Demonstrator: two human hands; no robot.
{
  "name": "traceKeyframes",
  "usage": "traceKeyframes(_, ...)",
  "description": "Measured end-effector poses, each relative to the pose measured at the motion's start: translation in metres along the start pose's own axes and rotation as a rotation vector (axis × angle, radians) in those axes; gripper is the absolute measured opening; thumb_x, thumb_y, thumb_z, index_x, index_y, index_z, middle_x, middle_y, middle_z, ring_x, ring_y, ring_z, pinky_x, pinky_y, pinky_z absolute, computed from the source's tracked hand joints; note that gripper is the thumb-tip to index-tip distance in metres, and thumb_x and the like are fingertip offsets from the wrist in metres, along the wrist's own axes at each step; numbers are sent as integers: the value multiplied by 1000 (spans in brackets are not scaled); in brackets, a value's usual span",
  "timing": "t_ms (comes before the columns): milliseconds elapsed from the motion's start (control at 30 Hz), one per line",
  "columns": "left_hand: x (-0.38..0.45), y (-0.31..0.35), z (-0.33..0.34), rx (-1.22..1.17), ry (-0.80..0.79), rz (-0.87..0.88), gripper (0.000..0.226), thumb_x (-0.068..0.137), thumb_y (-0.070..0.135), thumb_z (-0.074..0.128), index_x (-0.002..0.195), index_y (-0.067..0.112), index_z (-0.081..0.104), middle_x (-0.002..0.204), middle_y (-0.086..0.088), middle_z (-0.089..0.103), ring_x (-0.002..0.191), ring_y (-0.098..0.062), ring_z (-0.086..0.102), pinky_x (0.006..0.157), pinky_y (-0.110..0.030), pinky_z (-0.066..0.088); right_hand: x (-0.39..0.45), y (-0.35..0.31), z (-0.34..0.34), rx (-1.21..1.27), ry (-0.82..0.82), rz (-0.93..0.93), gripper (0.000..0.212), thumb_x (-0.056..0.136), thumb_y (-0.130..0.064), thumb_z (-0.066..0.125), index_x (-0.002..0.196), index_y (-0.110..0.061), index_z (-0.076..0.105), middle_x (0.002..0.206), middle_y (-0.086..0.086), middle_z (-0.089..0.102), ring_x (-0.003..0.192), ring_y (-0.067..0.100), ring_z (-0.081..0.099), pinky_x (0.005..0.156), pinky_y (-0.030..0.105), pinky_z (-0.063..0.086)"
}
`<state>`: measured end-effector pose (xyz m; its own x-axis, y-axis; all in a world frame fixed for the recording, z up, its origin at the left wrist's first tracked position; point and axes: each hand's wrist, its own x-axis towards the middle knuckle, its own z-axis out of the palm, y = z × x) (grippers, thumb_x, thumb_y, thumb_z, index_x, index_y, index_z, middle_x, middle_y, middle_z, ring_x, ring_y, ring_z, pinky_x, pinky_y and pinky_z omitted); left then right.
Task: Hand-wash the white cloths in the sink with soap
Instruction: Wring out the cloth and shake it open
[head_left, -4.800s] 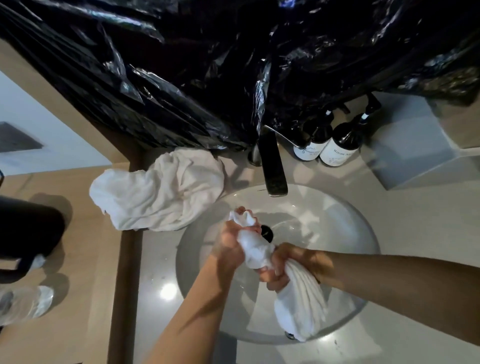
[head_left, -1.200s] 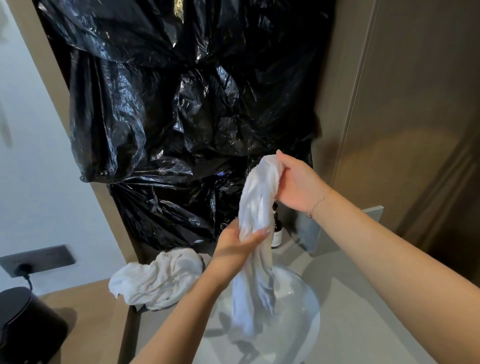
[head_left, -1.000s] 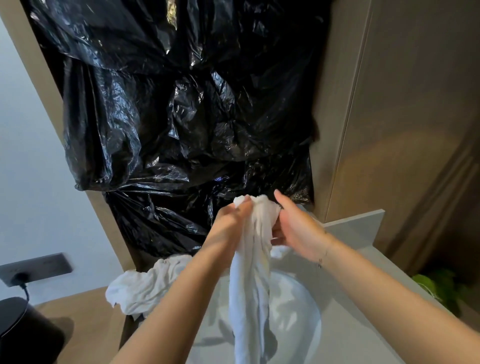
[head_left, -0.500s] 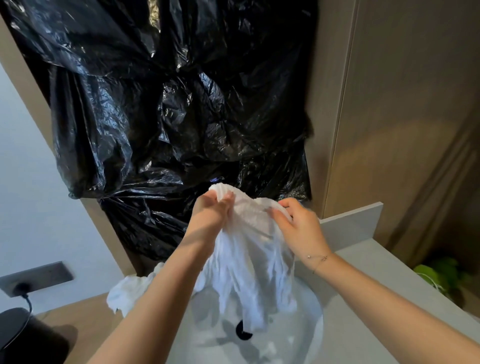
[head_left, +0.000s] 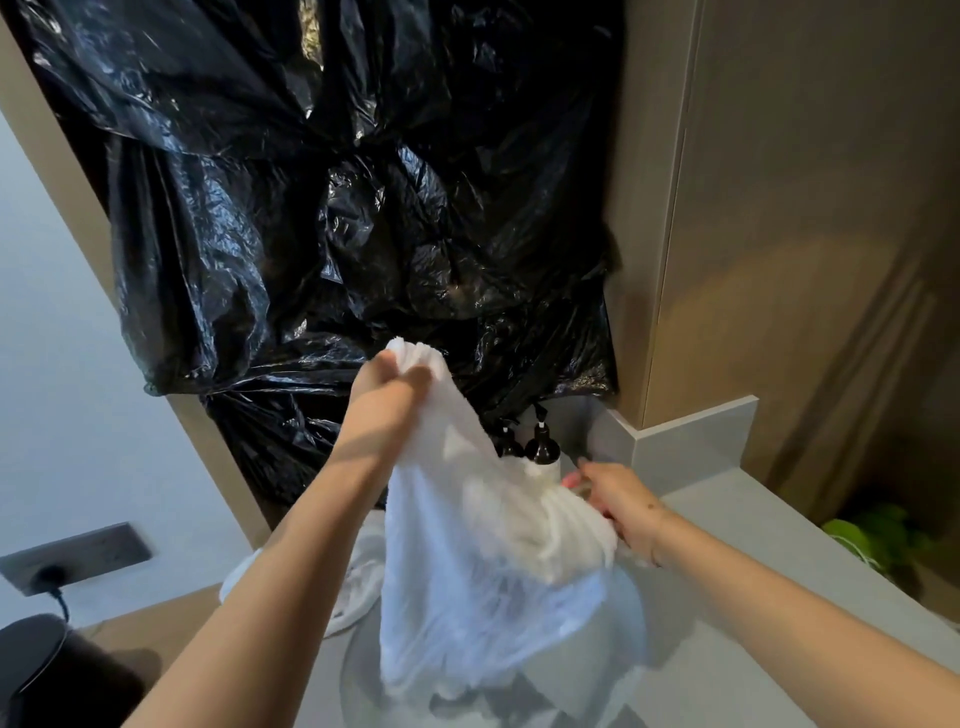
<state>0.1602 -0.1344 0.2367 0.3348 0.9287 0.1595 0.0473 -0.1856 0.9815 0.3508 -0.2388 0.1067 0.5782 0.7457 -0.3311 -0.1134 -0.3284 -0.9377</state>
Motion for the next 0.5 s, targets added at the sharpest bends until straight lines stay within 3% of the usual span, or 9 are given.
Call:
traceKeyframes(100, -7, -6, 7, 9, -67, -63, 14, 94, 12, 55, 82, 17, 50, 85, -7, 47, 80, -18, 48, 63, -27, 41, -28, -3, 29, -166, -223, -90, 51, 90, -66, 42, 96, -22, 65, 72, -8, 60, 68, 10, 57, 61, 23, 41)
traceKeyframes(200, -11, -13, 4, 28, -78, -90, 8, 95, 11, 55, 88, 16, 54, 84, -9, 49, 80, -19, 49, 69, -29, 41, -29, 11, 47, -192, -319, -63, 42, 77, -58, 71, 89, -19, 61, 76, -8, 70, 64, 2, 66, 59, 17, 49)
traceKeyframes(233, -11, -15, 0, 27, -75, -92, 5, 95, 11, 55, 90, 13, 57, 84, -10, 51, 80, -19, 51, 71, -29, 42, -28, 17, 47, -132, -325, -4, 52, 71, -55, 79, 96, -15, 59, 77, -6, 72, 65, 2, 68, 61, 18, 53)
traceKeyframes(300, -8, -18, -12, 17, -35, -115, 14, 96, 12, 56, 82, 12, 59, 79, -7, 57, 76, -19, 56, 69, -28, 45, -19, 33, 42, -8, -306, 122, 84, 60, -55, 86, 119, -5, 54, 96, 3, 75, 85, 15, 73, 80, 32, 59)
traceKeyframes(333, -6, -21, -20, 15, -4, -134, 15, 96, 12, 57, 81, 14, 59, 78, -5, 59, 76, -19, 58, 69, -28, 46, -20, 36, 38, 25, -309, 146, 81, 65, -50, 85, 123, -2, 55, 100, 8, 75, 91, 20, 73, 86, 37, 58)
traceKeyframes(433, 0, -27, -39, 49, 31, -183, 9, 94, 15, 59, 95, 6, 61, 83, -10, 63, 80, -25, 63, 69, -31, 49, -18, 32, 27, 261, -282, 77, 35, 97, -25, 57, 121, 0, 61, 100, 12, 75, 90, 22, 72, 82, 36, 58)
traceKeyframes(500, 6, -32, -53, 64, 20, -206, 8, 95, 14, 58, 93, 7, 60, 84, -13, 65, 75, -23, 64, 65, -31, 50, -18, 17, 15, 524, -310, 29, 40, 105, -27, 37, 125, 1, 58, 114, 16, 70, 101, 24, 69, 85, 36, 55)
